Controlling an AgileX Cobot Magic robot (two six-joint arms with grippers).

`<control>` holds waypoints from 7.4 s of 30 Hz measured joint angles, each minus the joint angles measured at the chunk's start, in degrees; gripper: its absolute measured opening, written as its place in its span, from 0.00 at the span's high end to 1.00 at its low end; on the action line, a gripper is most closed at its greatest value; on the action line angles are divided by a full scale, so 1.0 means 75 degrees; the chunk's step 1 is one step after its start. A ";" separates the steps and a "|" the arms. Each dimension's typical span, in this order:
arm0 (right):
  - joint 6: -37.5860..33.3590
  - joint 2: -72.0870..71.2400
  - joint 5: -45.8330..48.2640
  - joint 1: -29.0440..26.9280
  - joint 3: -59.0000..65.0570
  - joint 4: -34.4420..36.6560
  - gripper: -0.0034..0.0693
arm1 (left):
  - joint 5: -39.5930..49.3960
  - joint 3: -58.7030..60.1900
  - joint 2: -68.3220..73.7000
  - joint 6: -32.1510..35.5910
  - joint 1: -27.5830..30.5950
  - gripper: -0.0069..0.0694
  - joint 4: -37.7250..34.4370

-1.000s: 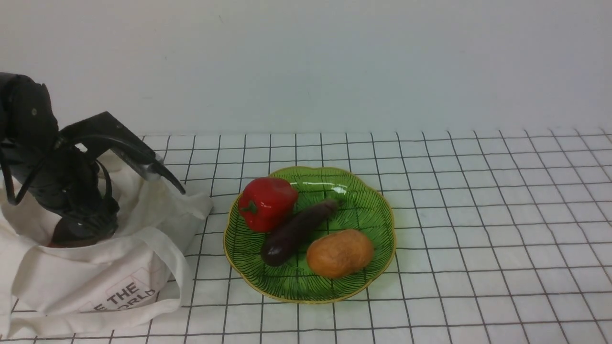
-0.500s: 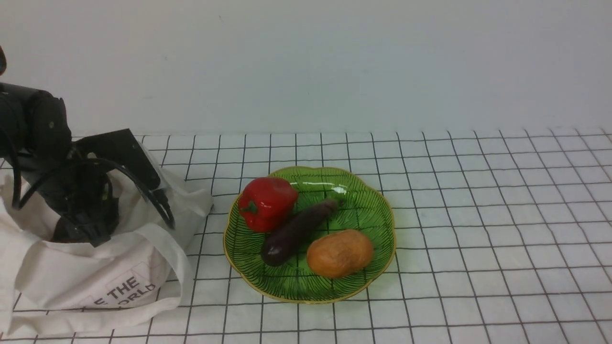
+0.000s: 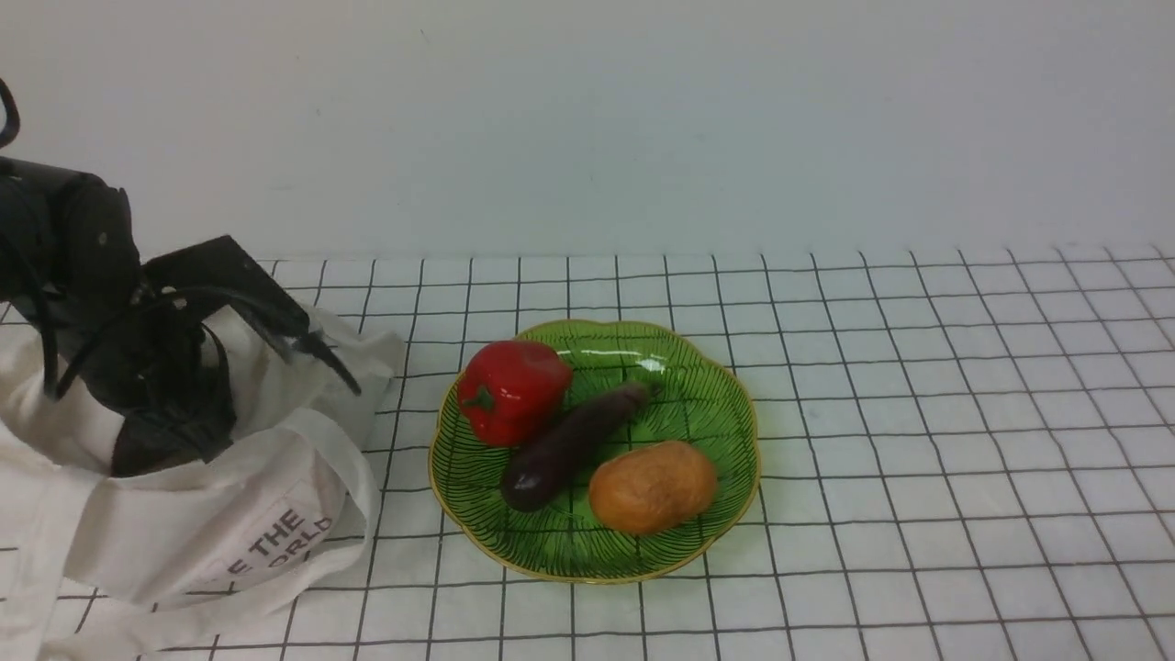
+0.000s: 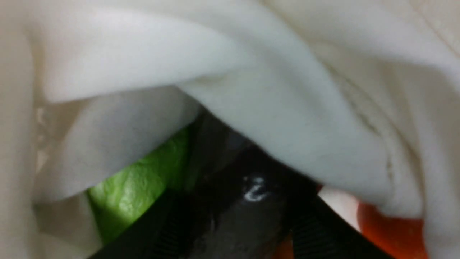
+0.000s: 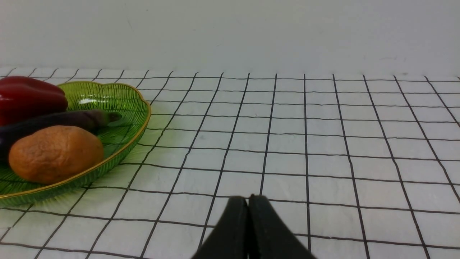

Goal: Take vegetables from bag on white checkered tablecloth place on plate.

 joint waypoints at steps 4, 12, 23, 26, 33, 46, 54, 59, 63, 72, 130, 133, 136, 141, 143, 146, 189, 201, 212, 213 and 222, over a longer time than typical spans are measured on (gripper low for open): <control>0.0000 0.0000 0.0000 0.0000 0.0000 0.0000 0.97 | 0.0083 0.0000 -0.0341 -0.1455 0.0000 0.44 -0.0047; -0.0007 0.0000 0.0000 0.0000 0.0000 0.0000 0.97 | 0.1096 -0.0009 -0.1157 -0.2452 0.0000 0.46 -0.0157; -0.0021 0.0000 0.0000 0.0000 0.0000 0.0000 0.97 | 0.1181 -0.0489 -0.2439 -0.2562 0.0000 0.47 -0.0751; -0.0021 0.0000 0.0000 0.0000 0.0000 0.0000 0.97 | 0.1150 -0.0569 -0.2729 -0.2554 0.0000 0.47 -0.1460; -0.0021 0.0000 0.0000 0.0000 0.0000 0.0000 0.97 | 0.0605 -0.0621 -0.3145 -0.1677 -0.0174 0.47 -0.4744; -0.0026 0.0000 0.0000 0.0000 0.0000 0.0000 0.97 | 0.0153 -0.0621 -0.1952 0.2072 -0.2201 0.47 -0.7403; -0.0026 0.0000 0.0000 0.0000 0.0000 0.0000 0.97 | -0.1090 -0.0621 -0.0520 0.2247 -0.3199 0.47 -0.6696; -0.0018 0.0000 0.0000 0.0000 0.0000 0.0000 0.97 | -0.1159 -0.0621 -0.0071 0.2056 -0.3318 0.47 -0.6193; -0.0002 0.0000 0.0000 0.0000 0.0000 0.0000 0.97 | -0.1234 -0.0621 0.0111 0.1919 -0.3318 0.47 -0.5569; -0.0002 0.0000 0.0000 0.0000 0.0000 0.0000 0.97 | -0.1234 -0.0621 0.0536 0.1362 -0.3318 0.47 -0.5071; -0.0002 0.0000 0.0000 0.0000 0.0000 0.0000 0.97 | -0.0400 0.1826 -1.0082 -0.5595 -0.3324 0.92 -0.0996; -0.0002 0.0000 0.0000 0.0000 0.0000 0.0000 0.97 | -0.0400 0.1826 -1.0082 -0.5595 -0.3324 0.92 -0.1003; -0.0002 0.0000 0.0000 0.0000 0.0000 0.0000 0.97 | -0.0400 0.1834 -1.0082 -0.5595 -0.3324 0.92 -0.1002; -0.0002 0.0000 0.0000 0.0000 0.0000 0.0000 0.97 | -0.0612 0.2221 -1.0243 -0.5525 -0.3324 0.92 -0.0984; -0.0002 0.0000 0.0000 0.0000 0.0000 0.0000 0.97 | -0.1009 0.2866 -1.0655 -0.5227 -0.3142 0.92 -0.1131; -0.0002 0.0000 0.0000 0.0000 0.0000 0.0000 0.97 | -0.1693 0.4085 -1.1229 -0.4578 -0.2556 0.92 -0.1513; 0.0004 0.0000 0.0000 0.0000 0.0000 -0.0001 0.97 | -0.2826 0.8976 -1.3193 -0.3692 -0.0147 0.92 -0.1803; 0.0004 0.0000 0.0000 0.0000 0.0000 -0.0001 0.97 | -0.2826 0.8976 -1.3193 -0.3692 -0.0147 0.92 -0.1803; 0.0004 0.0000 0.0000 0.0000 0.0000 -0.0001 0.97 | -0.2826 0.8976 -1.3193 -0.3692 -0.0147 0.92 -0.1803; 0.0004 0.0000 0.0000 0.0000 0.0000 -0.0001 0.97 | -0.2826 0.8976 -1.3193 -0.3692 -0.0147 0.92 -0.1803; 0.0004 0.0000 0.0000 0.0000 0.0000 -0.0001 0.97 | -0.2826 0.8976 -1.3193 -0.3692 -0.0147 0.92 -0.1803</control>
